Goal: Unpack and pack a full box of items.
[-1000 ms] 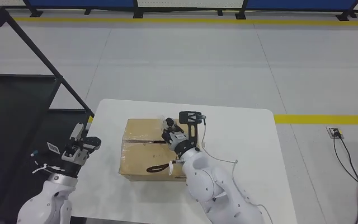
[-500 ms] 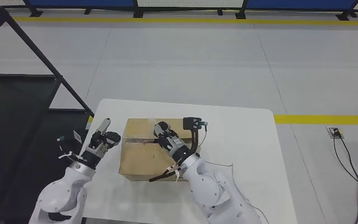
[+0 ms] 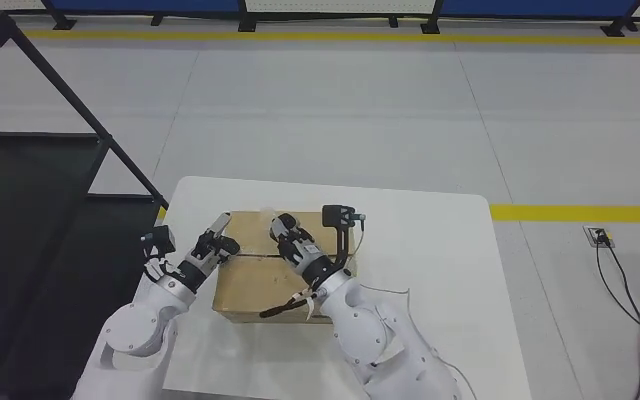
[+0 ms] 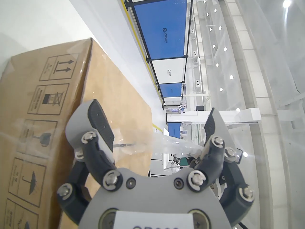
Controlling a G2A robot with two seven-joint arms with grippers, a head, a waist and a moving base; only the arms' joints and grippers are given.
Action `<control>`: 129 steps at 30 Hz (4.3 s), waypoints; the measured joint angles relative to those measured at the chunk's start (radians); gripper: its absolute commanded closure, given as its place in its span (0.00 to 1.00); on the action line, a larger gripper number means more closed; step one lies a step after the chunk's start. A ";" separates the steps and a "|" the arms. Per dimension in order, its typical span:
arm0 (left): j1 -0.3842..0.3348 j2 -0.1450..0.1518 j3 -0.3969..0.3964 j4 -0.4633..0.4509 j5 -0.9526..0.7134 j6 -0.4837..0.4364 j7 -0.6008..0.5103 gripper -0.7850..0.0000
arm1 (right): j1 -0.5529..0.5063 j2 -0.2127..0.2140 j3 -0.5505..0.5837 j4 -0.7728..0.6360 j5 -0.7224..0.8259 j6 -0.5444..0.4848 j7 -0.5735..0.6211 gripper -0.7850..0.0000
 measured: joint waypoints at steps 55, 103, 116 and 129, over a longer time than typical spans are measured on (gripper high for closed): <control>0.030 0.016 0.002 -0.009 -0.046 -0.040 -0.032 0.00 | -0.211 -0.026 0.105 -0.126 -0.038 0.133 -0.190 0.23; 0.064 0.025 -0.028 -0.027 -0.108 -0.057 -0.004 0.00 | 0.446 -0.021 0.167 0.464 0.210 0.296 0.931 0.00; 0.082 0.026 -0.043 -0.032 -0.118 -0.075 0.033 0.00 | 0.435 -0.014 0.176 0.497 0.292 0.181 0.919 0.00; 0.150 0.032 -0.171 -0.047 -0.224 -0.102 0.079 0.00 | 0.451 -0.042 0.118 0.616 0.429 -0.003 0.823 0.00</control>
